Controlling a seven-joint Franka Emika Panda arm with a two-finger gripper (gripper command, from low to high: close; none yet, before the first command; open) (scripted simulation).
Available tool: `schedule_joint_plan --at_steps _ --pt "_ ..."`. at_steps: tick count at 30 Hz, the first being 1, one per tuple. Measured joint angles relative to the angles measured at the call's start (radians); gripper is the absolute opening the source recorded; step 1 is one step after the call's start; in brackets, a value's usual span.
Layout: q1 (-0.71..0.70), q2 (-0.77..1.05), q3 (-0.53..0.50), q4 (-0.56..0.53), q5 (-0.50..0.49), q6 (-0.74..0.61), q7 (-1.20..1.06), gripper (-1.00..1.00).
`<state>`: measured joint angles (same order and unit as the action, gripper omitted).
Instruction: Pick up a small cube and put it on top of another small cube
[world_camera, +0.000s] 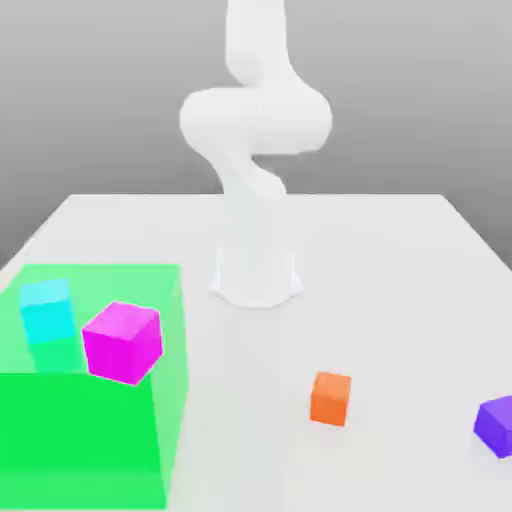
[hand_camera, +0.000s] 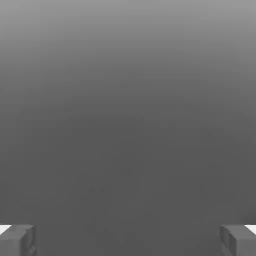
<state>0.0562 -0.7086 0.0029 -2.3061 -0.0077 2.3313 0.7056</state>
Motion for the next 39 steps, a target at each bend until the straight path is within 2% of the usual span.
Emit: schedule_joint_plan --at_steps 10,20,27,31,32,39 --pt "0.205 0.369 0.028 -0.025 -0.012 0.127 -0.394 0.00" --pt "0.382 0.731 0.106 -0.049 -0.032 0.251 -0.777 0.00" --pt "0.443 0.989 0.173 -0.064 -0.106 0.337 -0.998 0.00" --pt "0.479 1.135 0.146 -0.042 -0.160 0.436 -0.992 0.00" --pt "0.489 1.171 0.134 -0.035 -0.171 0.463 -0.985 -1.00" --pt "0.492 1.179 0.131 -0.033 -0.174 0.468 -0.984 -1.00"
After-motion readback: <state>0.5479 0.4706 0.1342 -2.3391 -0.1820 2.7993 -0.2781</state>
